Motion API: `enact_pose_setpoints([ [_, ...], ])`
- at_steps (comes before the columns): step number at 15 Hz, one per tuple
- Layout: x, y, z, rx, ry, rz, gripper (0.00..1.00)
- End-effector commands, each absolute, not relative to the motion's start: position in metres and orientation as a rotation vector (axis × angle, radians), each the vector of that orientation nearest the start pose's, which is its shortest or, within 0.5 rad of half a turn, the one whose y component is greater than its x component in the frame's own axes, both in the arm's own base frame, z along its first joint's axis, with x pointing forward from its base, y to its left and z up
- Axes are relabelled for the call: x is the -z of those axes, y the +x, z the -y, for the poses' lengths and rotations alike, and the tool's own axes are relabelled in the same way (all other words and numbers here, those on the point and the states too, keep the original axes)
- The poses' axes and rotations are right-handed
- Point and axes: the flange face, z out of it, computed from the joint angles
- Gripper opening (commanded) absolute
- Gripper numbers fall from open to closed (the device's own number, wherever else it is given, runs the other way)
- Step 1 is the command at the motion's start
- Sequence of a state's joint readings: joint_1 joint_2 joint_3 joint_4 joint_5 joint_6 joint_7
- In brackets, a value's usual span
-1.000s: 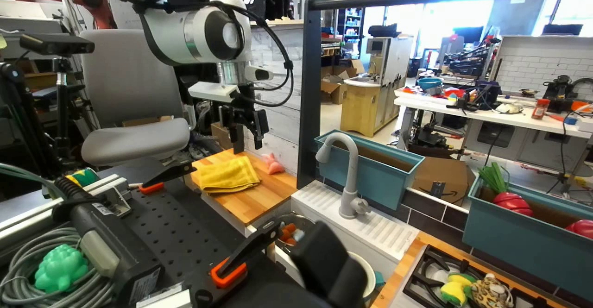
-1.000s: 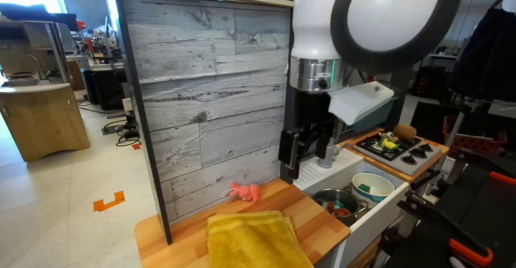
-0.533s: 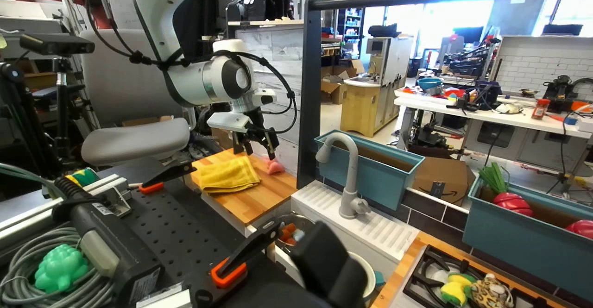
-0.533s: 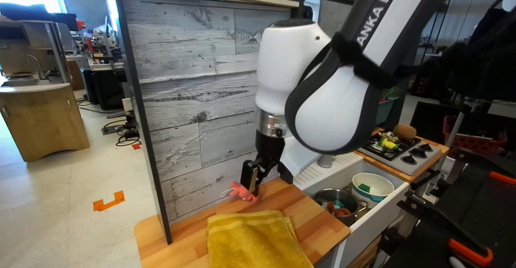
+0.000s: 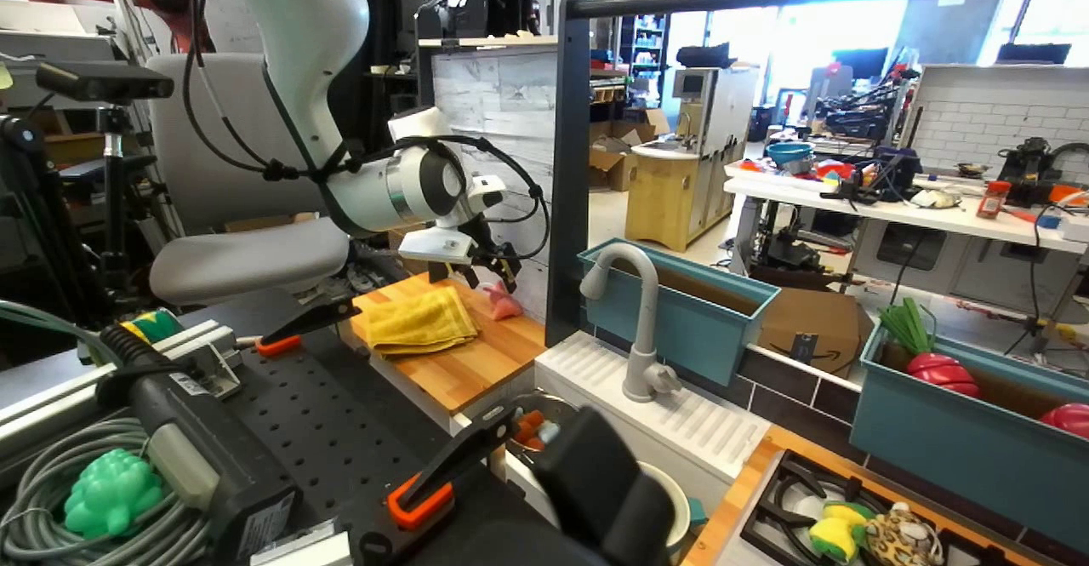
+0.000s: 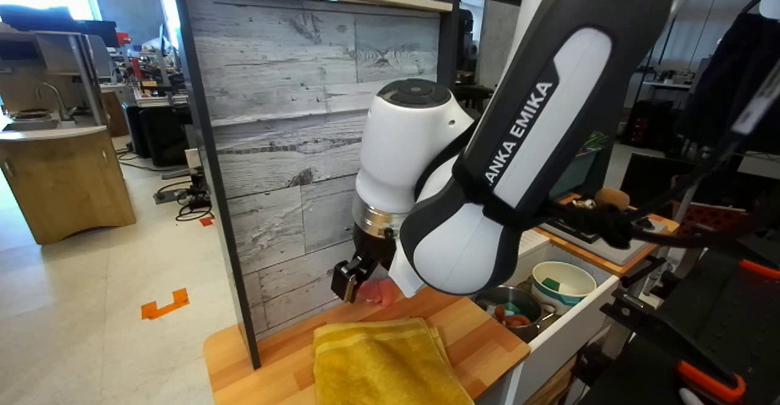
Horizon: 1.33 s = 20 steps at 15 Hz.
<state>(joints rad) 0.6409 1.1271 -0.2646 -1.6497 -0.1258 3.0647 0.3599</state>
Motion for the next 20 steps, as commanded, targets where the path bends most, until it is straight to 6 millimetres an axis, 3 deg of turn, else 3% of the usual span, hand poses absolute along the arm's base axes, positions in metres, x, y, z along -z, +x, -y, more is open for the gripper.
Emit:
enact_pose_setpoints([
  [1,0.009,0.614,-0.261,0.662,-3.156,0.515,0.60],
  [6,-0.001,0.621,-0.260,0.568,-3.130,0.344,0.22],
  [7,-0.004,0.621,-0.260,0.515,-3.131,0.306,0.19],
  [8,-0.010,0.616,-0.261,0.401,-3.154,0.267,0.07],
  [9,-0.016,0.613,-0.259,0.309,-3.169,0.250,0.01],
  [13,-0.074,0.589,-0.237,0.050,-3.197,0.296,0.02],
  [15,-0.102,0.588,-0.210,0.059,-3.225,0.272,0.02],
  [17,-0.124,0.585,-0.171,0.022,-3.260,0.189,0.02],
  [20,-0.127,0.568,-0.092,-0.224,-3.374,0.071,0.02],
])
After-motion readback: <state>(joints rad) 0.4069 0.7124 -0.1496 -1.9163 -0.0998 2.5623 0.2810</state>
